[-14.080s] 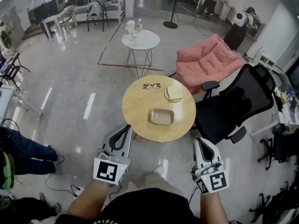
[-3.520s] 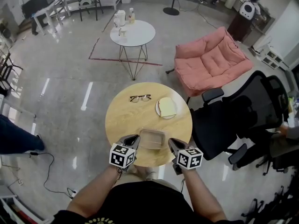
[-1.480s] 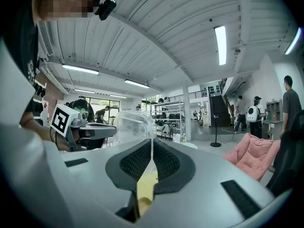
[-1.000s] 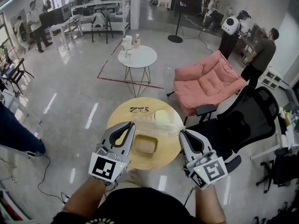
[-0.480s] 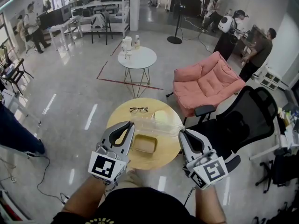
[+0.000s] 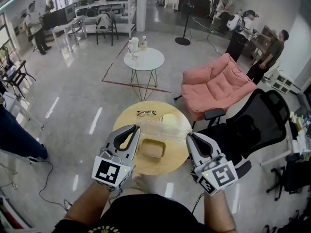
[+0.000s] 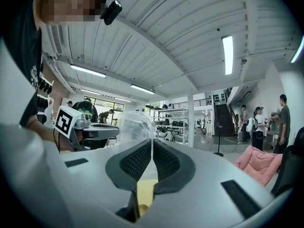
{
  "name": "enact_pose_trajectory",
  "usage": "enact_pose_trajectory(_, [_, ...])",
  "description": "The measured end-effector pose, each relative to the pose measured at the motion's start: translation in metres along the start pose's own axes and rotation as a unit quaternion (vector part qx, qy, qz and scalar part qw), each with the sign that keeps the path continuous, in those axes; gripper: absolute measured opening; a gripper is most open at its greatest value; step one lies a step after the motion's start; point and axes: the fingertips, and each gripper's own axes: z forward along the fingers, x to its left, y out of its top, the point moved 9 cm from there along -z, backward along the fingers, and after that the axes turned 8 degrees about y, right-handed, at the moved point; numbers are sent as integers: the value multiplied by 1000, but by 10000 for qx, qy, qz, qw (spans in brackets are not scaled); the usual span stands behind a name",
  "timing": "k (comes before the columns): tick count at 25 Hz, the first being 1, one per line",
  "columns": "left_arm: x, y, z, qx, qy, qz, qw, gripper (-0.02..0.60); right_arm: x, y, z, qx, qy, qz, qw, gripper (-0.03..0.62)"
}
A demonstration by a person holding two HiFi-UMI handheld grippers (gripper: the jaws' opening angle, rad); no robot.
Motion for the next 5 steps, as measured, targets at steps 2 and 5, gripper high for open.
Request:
enact_pose_trajectory(2, [2, 0, -2, -3, 7, -1, 10000, 26, 2, 0, 2, 6, 8, 0, 10000, 28])
enact_pose_trajectory(5, [7, 0, -5, 9, 8, 5, 10000, 26, 6, 1, 6, 25, 19, 5, 10000, 28])
